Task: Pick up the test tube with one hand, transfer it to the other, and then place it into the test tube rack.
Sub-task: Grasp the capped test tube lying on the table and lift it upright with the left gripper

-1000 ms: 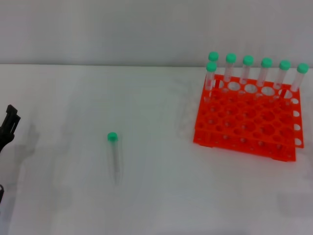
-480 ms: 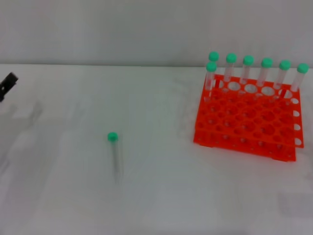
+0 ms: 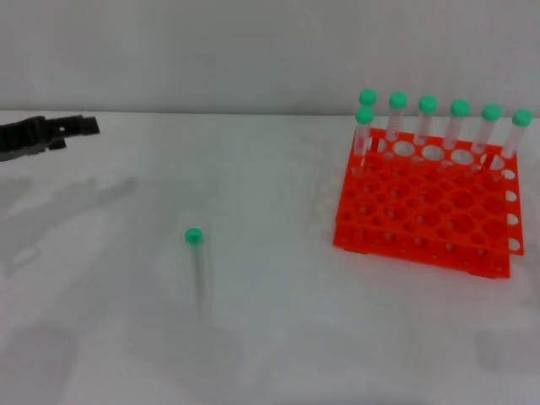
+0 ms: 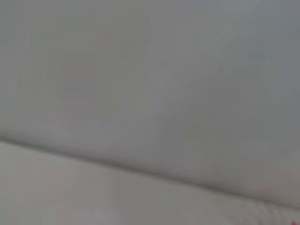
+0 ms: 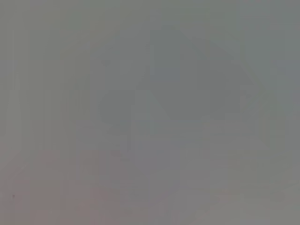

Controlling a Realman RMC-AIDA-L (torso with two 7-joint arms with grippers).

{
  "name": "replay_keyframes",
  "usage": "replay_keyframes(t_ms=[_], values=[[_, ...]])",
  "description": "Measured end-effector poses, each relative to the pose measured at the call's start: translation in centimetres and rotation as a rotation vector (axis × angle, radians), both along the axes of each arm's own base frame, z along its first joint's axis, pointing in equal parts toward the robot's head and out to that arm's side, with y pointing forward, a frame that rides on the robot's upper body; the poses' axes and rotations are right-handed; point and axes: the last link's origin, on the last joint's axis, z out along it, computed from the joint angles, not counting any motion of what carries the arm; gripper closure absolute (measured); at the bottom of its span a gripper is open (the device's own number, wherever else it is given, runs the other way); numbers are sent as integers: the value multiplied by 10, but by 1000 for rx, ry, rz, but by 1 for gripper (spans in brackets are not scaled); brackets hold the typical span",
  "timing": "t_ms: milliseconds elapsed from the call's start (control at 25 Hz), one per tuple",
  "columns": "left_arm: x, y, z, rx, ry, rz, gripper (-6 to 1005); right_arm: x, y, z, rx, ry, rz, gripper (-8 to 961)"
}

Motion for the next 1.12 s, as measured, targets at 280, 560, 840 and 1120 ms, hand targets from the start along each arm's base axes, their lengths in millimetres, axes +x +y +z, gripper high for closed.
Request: replay_keyframes(t_ms=[280, 560, 840, 1120], values=[[35, -1, 17, -214, 112, 24, 154, -1, -1, -3, -11, 7, 3, 80], [76, 12, 25, -461, 292, 106, 155, -4, 4, -5, -22, 3, 9, 80], [109, 21, 1, -621, 346, 177, 155, -2, 9, -6, -42, -5, -12, 80], [124, 27, -22, -707, 299, 365, 156, -2, 11, -4, -33, -1, -16, 80]])
